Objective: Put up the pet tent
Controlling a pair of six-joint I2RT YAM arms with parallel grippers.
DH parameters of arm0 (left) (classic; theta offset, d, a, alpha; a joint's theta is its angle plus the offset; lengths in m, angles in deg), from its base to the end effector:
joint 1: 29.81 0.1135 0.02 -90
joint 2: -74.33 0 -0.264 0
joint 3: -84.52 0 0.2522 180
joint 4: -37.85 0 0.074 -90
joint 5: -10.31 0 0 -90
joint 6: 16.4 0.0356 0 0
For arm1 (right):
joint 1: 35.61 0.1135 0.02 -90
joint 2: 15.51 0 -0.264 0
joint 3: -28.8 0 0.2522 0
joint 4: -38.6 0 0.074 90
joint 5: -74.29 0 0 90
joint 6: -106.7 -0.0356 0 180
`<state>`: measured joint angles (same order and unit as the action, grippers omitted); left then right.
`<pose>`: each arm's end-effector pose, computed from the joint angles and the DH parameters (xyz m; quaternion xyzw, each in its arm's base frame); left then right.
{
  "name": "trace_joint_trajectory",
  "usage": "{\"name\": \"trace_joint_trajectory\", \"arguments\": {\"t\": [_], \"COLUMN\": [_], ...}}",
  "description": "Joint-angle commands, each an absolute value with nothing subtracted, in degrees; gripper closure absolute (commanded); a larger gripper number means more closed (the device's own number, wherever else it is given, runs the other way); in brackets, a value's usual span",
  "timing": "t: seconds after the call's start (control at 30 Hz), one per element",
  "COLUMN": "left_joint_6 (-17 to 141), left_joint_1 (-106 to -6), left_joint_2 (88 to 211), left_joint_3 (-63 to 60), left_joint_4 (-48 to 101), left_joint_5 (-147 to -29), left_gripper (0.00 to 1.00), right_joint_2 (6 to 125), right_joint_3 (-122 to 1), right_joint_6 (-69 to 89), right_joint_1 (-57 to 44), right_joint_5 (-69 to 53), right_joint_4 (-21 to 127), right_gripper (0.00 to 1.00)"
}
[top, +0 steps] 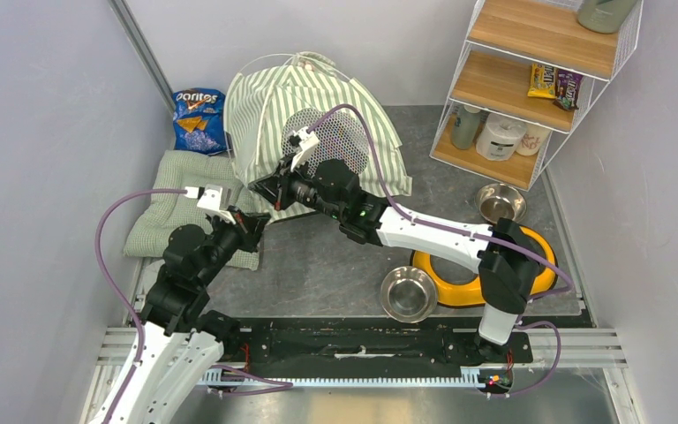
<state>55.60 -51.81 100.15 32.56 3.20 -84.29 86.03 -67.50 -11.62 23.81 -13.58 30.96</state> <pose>0.1074 -0.0465 0.3234 0.0526 0.7556 -0.2516 0.6024 0.2194 0.3738 0.3537 -0.1984 0.6631 0.5094 0.5113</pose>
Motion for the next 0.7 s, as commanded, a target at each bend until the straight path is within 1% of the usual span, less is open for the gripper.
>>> {"name": "trace_joint_trajectory", "arguments": {"t": [0.0, 0.23, 0.43, 0.53, 0.67], "left_joint_6": [56.7, 57.6, 59.1, 59.4, 59.5], "left_joint_1": [-51.9, -51.9, -51.9, -51.9, -51.9], "left_joint_2": [100.0, 101.8, 102.0, 102.1, 101.9], "left_joint_3": [27.5, 24.9, 23.8, 23.5, 23.2], "left_joint_4": [8.1, 4.8, 3.3, 2.9, 2.6], "left_joint_5": [-83.4, -82.5, -81.2, -80.9, -80.3], "left_gripper": [0.98, 0.98, 0.85, 0.82, 0.82], "right_joint_2": [88.1, 88.0, 88.0, 88.3, 89.1], "right_joint_3": [-66.4, -63.4, -61.6, -61.1, -61.0], "right_joint_6": [-6.0, -3.2, -2.9, -2.8, -2.8], "right_joint_1": [24.1, 24.8, 25.0, 25.1, 25.0], "right_joint_5": [-11.5, -9.9, -9.8, -10.2, -10.7], "right_joint_4": [32.1, 31.6, 32.2, 32.1, 32.1], "right_gripper": [1.0, 1.0, 1.0, 1.0, 1.0]}}
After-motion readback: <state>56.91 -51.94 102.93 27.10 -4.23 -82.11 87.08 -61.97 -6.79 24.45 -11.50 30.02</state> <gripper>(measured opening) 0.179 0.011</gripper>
